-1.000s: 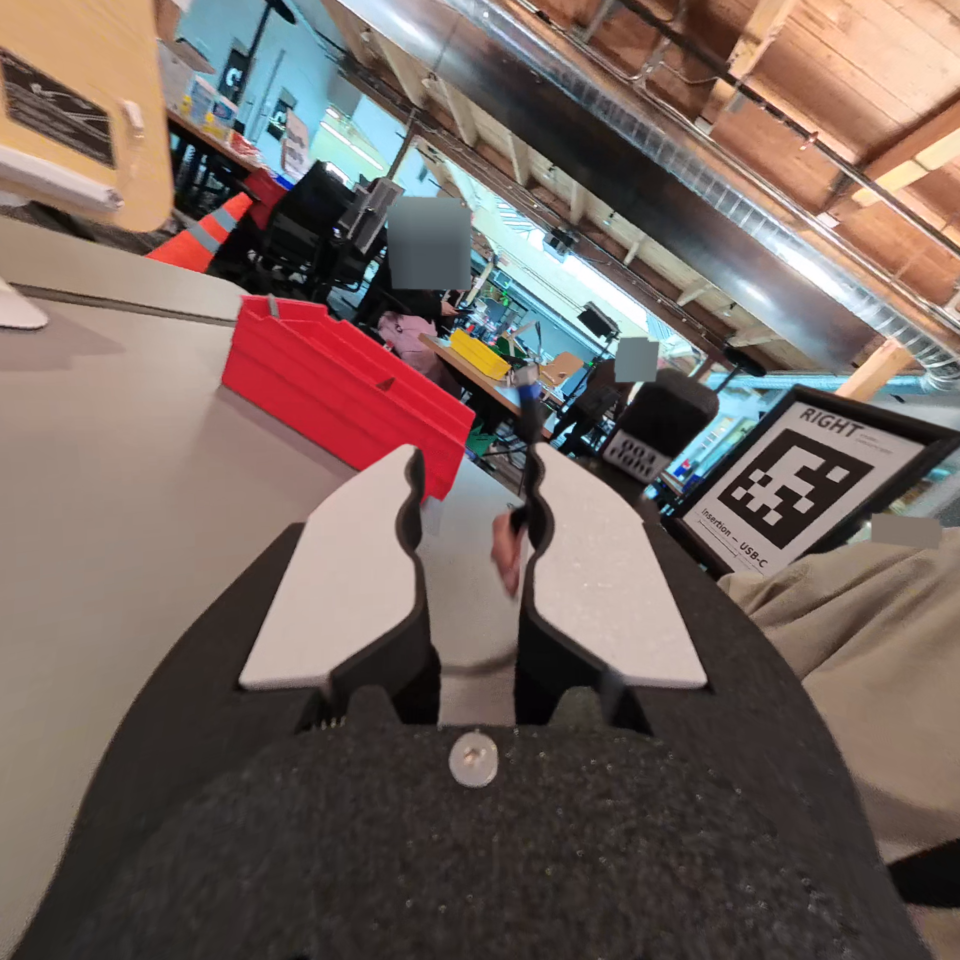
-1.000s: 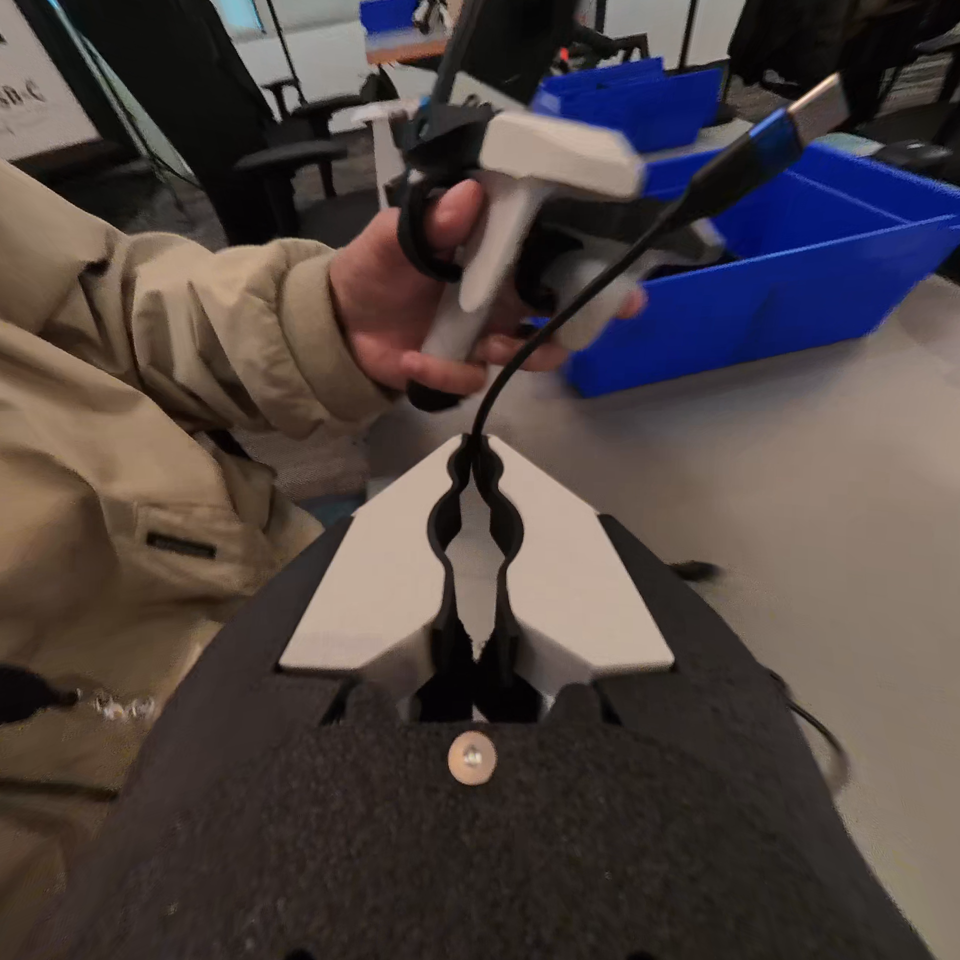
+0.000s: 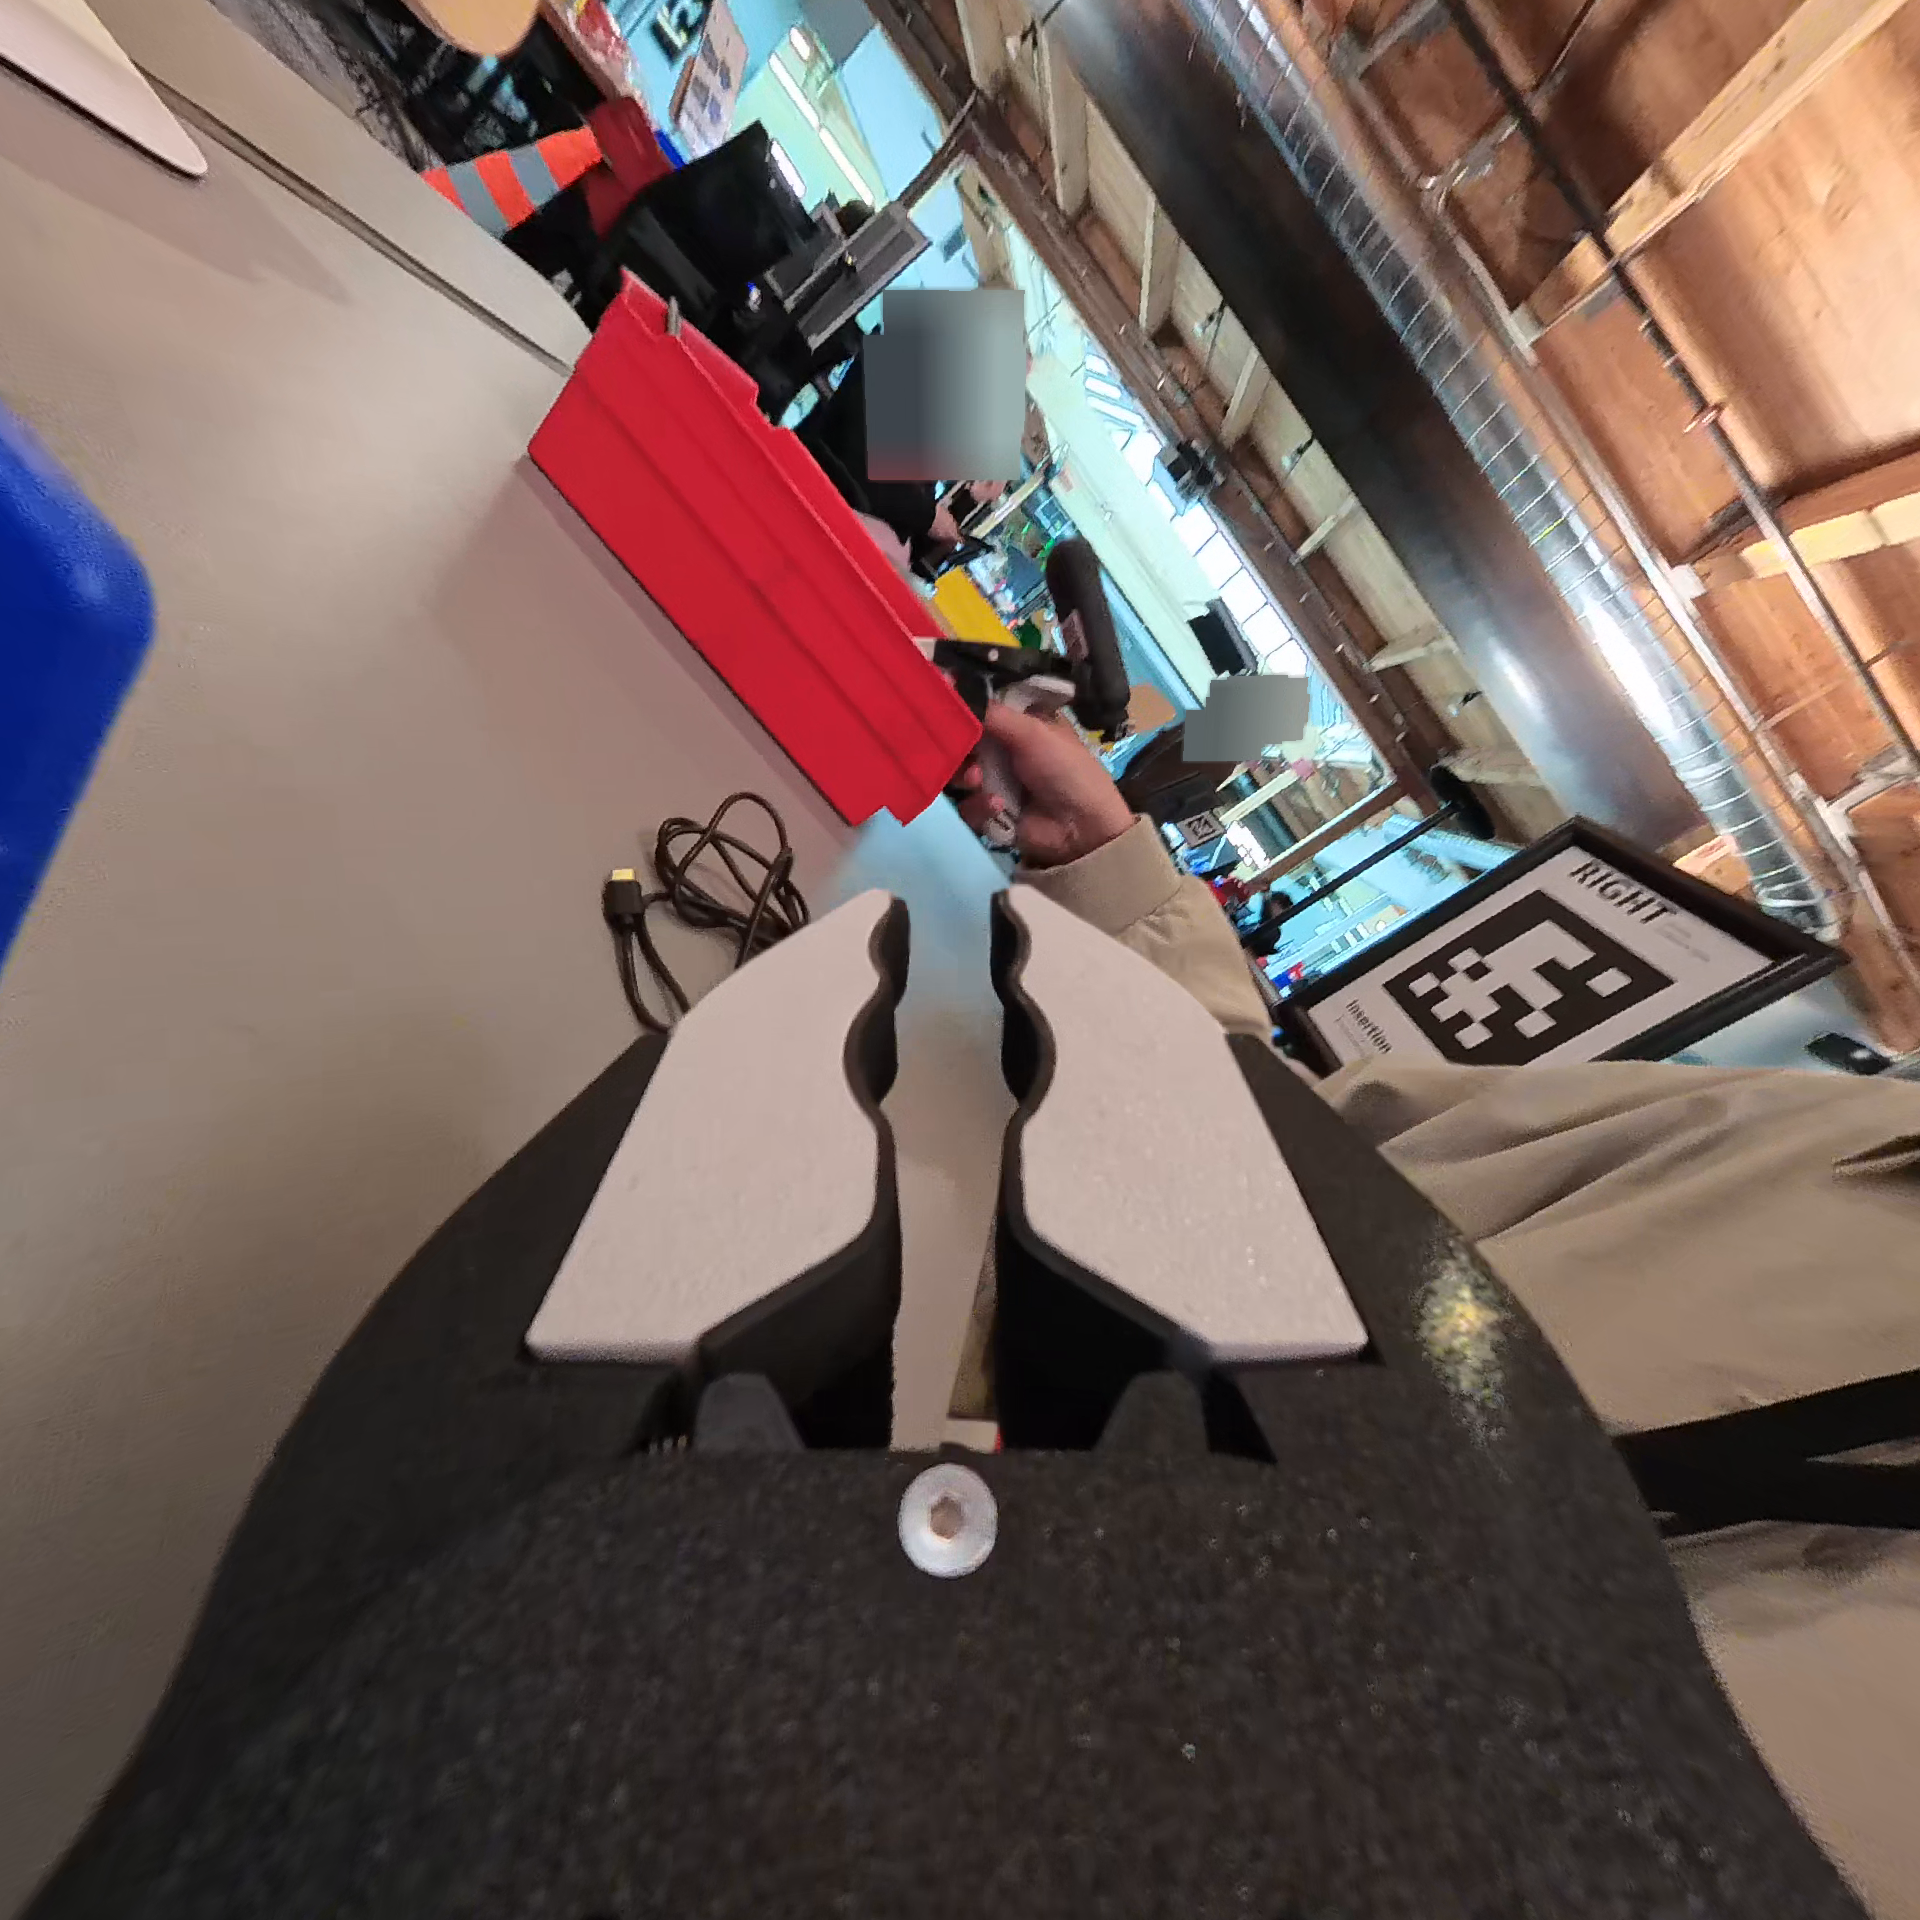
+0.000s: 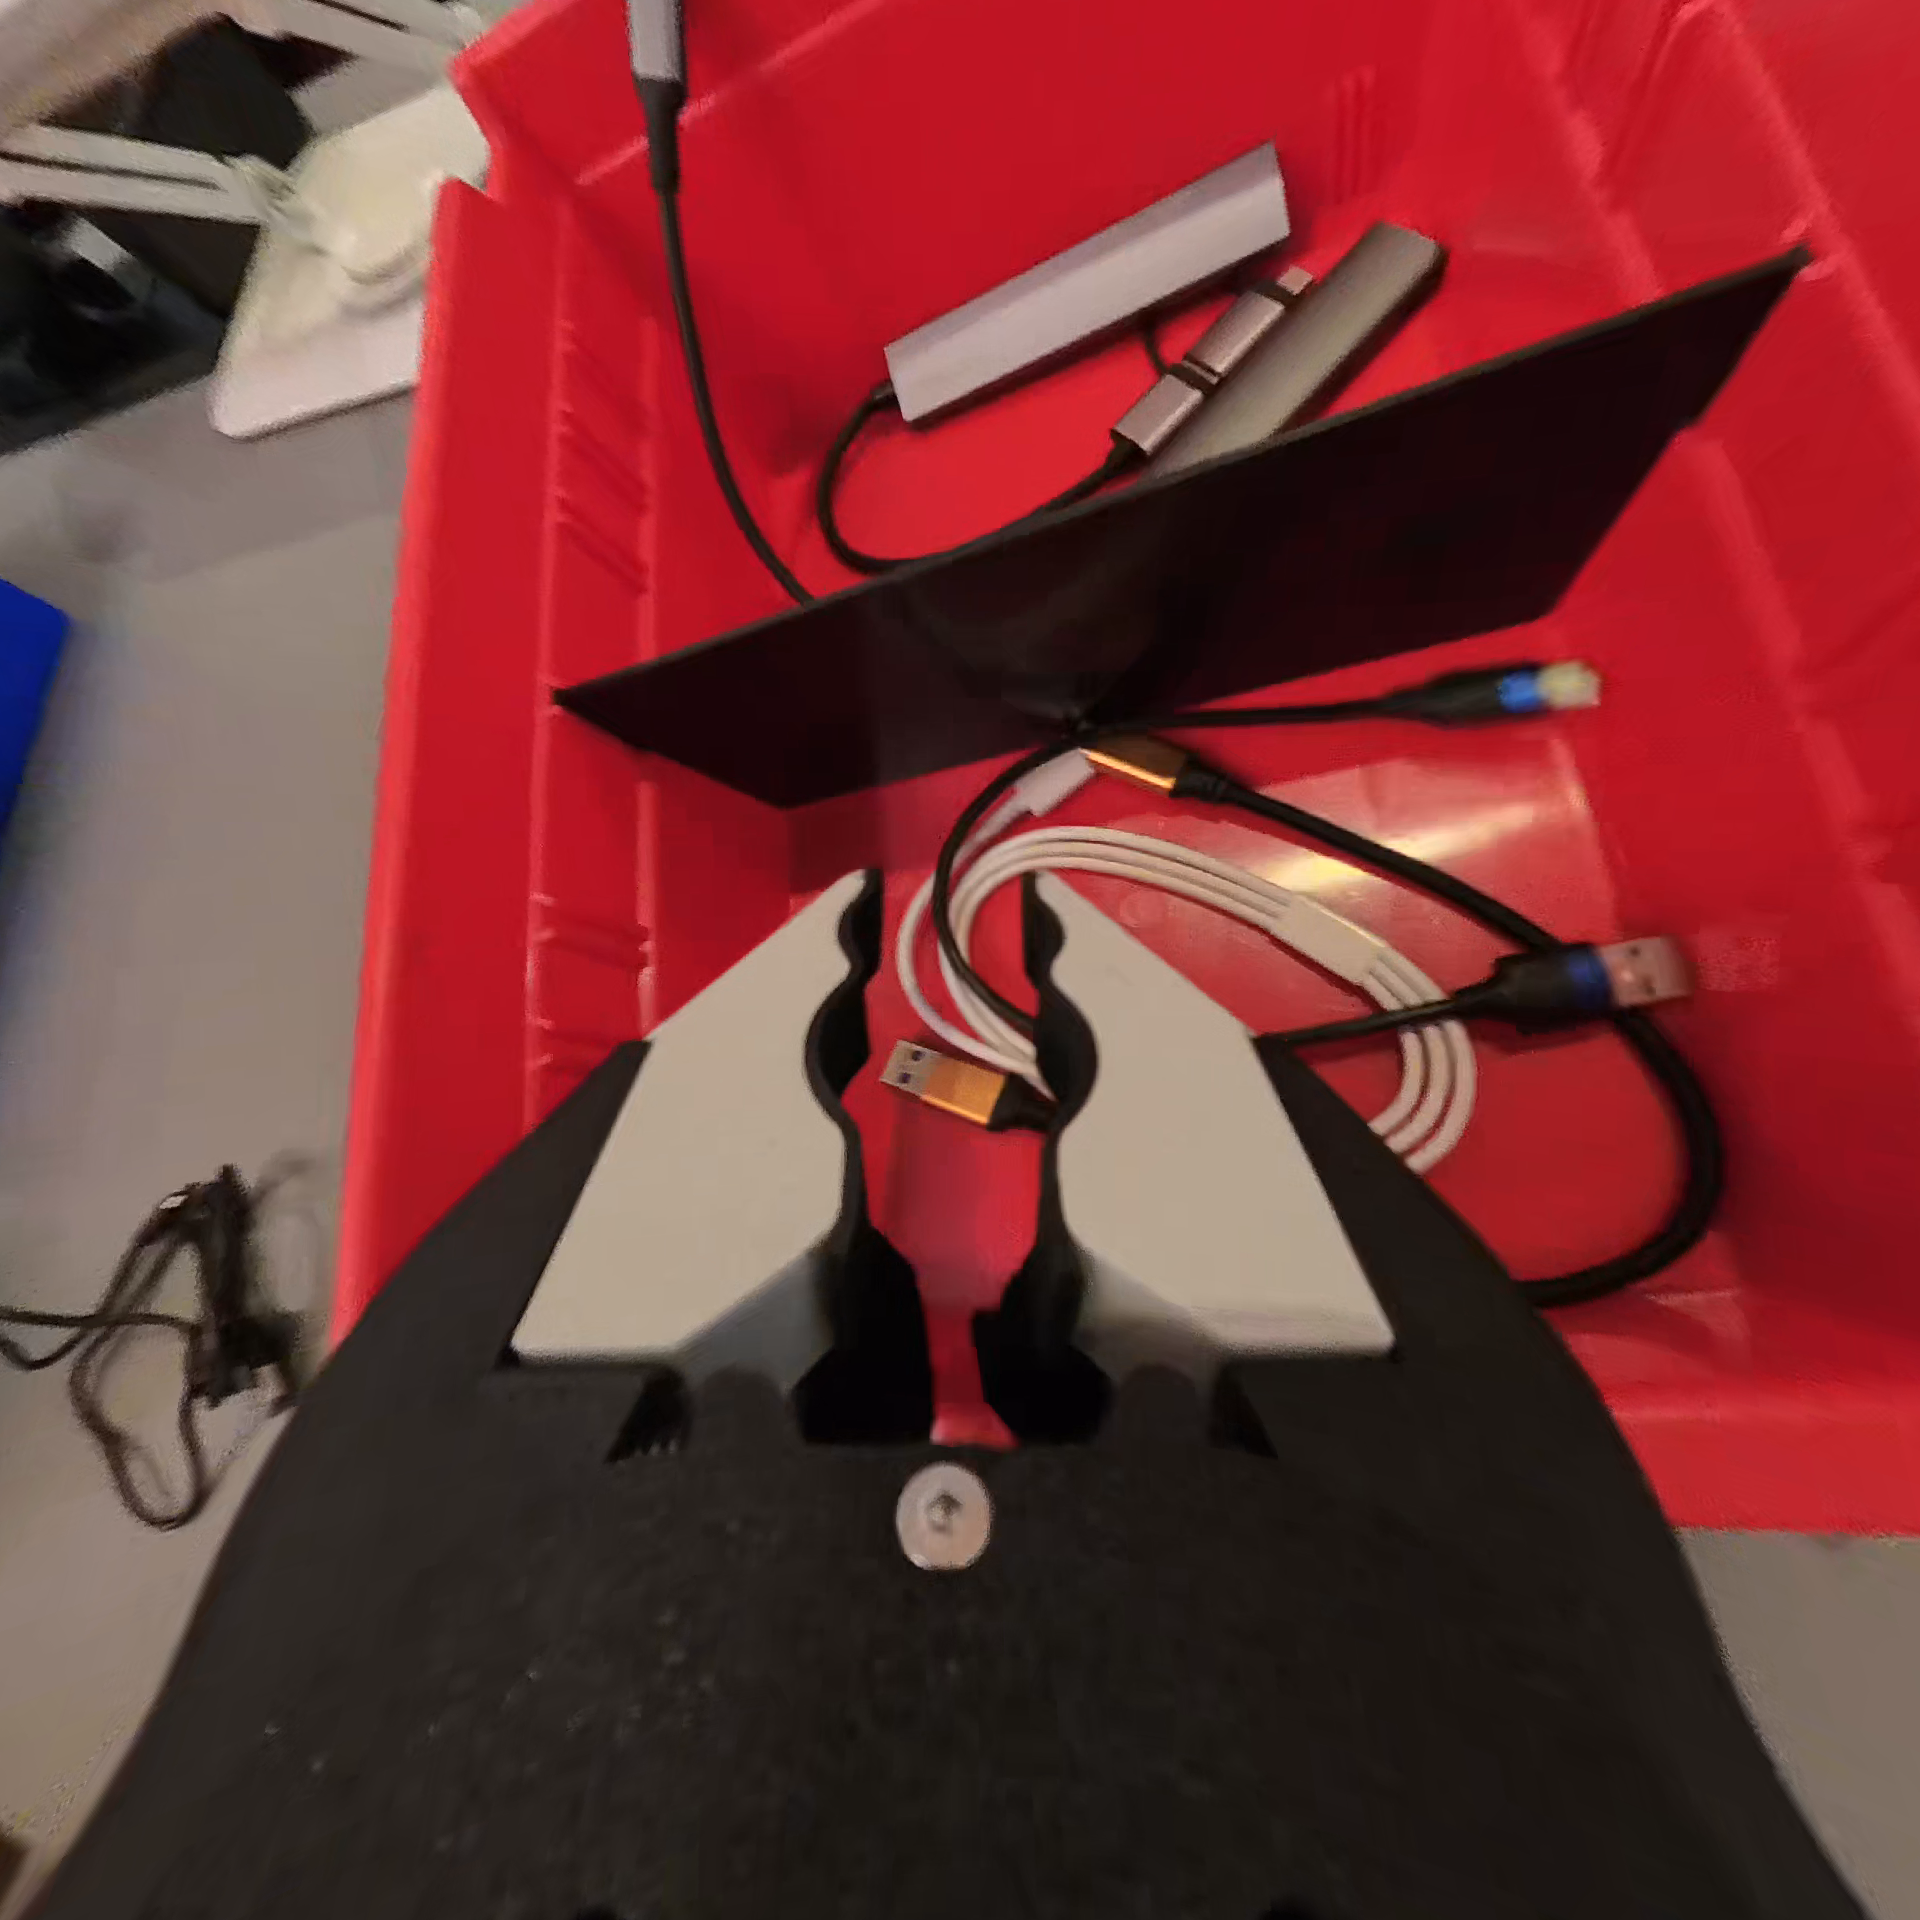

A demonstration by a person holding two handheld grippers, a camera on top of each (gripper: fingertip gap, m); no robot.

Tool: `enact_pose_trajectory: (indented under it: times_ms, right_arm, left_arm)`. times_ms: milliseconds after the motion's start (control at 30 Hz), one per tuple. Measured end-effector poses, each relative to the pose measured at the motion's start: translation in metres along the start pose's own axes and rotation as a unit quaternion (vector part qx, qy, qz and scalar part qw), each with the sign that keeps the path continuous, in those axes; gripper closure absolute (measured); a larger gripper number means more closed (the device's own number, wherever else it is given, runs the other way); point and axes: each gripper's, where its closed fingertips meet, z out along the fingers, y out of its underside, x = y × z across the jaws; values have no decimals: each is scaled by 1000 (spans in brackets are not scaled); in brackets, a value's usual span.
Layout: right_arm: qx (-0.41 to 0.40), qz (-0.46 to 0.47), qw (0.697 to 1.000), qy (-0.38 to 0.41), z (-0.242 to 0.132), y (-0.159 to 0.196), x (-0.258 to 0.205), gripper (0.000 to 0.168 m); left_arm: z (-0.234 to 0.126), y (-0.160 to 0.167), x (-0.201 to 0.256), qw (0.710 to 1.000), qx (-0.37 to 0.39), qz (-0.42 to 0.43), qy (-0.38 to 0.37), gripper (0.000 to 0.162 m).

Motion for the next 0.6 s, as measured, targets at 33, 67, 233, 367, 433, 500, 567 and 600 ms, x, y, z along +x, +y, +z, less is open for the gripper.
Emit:
enact_pose_trajectory:
  times_ms: [33,67,233,367,433,500,567,600]
  right_arm:
    - [-6,-10,1000,18,1,1,4,135]
    - [-12,-19,999,25,-1,1,4,127]
    - [88,-110,989,-33,-52,-35,-42,121]
    - [173,-256,935,-173,-99,-16,-151,118]
    - [165,-278,927,-188,-96,20,-185,117]
    - [147,-284,931,-175,-77,55,-202,118]
    - [92,-295,932,-192,-48,99,-219,108]
    - [53,-305,933,-182,-31,119,-219,101]
  left_arm:
    - [1,2,-2,1000,-7,7,-8,147]
    - [2,4,-3,1000,-12,17,-19,147]
    - [2,8,-11,993,-36,80,-73,146]
    - [4,11,-15,982,-53,144,-109,144]
    - [6,14,-15,976,-60,174,-120,143]
    - [9,18,-15,972,-73,189,-122,143]
    - [13,23,-14,971,-84,192,-118,143]
    - [15,25,-13,971,-89,191,-115,143]
